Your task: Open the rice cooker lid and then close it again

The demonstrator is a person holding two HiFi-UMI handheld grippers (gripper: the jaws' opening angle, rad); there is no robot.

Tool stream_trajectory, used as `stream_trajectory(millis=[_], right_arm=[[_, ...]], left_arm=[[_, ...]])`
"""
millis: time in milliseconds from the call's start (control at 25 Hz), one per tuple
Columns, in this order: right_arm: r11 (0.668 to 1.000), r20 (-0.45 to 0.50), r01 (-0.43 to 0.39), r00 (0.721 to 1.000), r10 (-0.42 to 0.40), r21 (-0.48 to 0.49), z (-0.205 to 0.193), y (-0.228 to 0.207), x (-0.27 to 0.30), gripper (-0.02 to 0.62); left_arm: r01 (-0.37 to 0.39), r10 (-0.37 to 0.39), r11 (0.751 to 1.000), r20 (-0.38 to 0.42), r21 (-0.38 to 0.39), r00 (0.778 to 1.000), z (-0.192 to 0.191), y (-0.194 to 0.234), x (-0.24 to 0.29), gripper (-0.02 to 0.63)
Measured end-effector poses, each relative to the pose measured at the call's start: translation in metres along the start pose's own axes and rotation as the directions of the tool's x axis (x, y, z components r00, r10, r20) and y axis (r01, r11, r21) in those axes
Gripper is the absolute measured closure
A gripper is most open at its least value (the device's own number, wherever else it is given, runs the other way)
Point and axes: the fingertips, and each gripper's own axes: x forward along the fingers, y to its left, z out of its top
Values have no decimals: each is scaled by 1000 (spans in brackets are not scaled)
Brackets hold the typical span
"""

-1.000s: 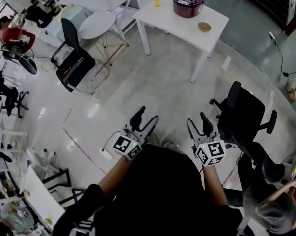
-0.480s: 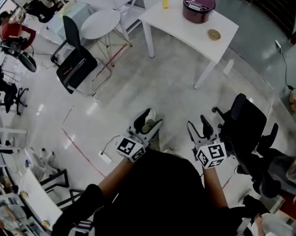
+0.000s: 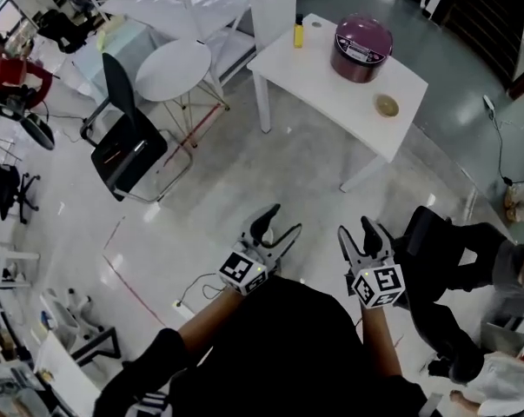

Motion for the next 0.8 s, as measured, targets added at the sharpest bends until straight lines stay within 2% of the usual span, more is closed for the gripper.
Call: stream_trajectory(millis=[360,640,800], right_arm=[[998,8,68,998,-68,-4,51,-7,107,370],[997,-34,73,997,-74,-20,66,-7,173,370],[994,-51,82,995,-86,-77,73,-1,198,370]], left_arm=[[90,-90,996,-6,11,996,37,93,49,362],[109,-109,994,-1,-11,994,51,152,76,362],[114,-113,993,13,-32,993,53,175,77,360]])
